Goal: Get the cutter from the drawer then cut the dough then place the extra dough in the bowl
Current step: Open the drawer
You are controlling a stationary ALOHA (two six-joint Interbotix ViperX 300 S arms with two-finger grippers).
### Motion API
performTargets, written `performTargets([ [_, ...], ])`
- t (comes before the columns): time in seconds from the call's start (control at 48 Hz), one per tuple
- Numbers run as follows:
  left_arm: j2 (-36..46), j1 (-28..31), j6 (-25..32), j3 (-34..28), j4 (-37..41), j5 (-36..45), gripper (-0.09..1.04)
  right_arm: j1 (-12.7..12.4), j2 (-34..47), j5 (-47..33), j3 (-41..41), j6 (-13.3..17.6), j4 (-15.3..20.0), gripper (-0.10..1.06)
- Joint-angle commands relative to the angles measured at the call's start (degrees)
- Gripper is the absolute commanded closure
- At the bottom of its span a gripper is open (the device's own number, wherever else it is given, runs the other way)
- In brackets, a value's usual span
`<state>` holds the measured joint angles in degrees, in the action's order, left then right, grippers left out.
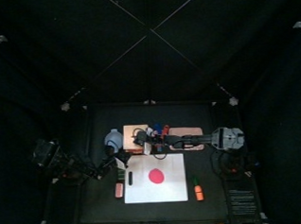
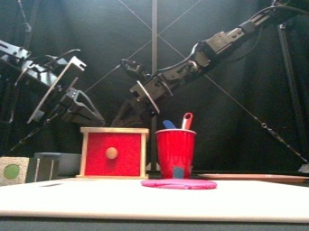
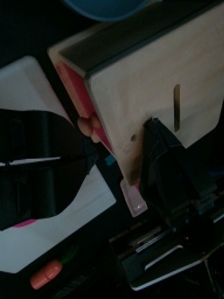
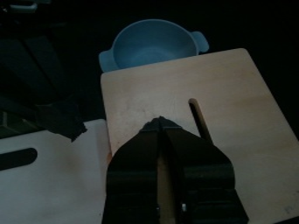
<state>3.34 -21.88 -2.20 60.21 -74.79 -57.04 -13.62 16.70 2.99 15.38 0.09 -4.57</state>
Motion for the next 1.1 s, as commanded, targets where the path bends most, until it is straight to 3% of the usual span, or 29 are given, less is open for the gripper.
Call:
performTargets([
  [0.021,0.2,-0.3,0.0,-1.8,-1.0,1.1,0.69,-0.3,-0.9,2.3,-0.4,0.0,-0.8,0.95],
  [0.521,-3.2,1.2,-0.1,-6.1,-4.2,6.4,0.13,-0.2,-1.0,3.1,-0.2,-0.1,-1.3,0.95],
  [1.104,-7.3,9.1,0.0,-7.6,-6.5,10.8,0.1,0.1,-0.6,3.1,-0.5,0.0,-1.3,0.95],
])
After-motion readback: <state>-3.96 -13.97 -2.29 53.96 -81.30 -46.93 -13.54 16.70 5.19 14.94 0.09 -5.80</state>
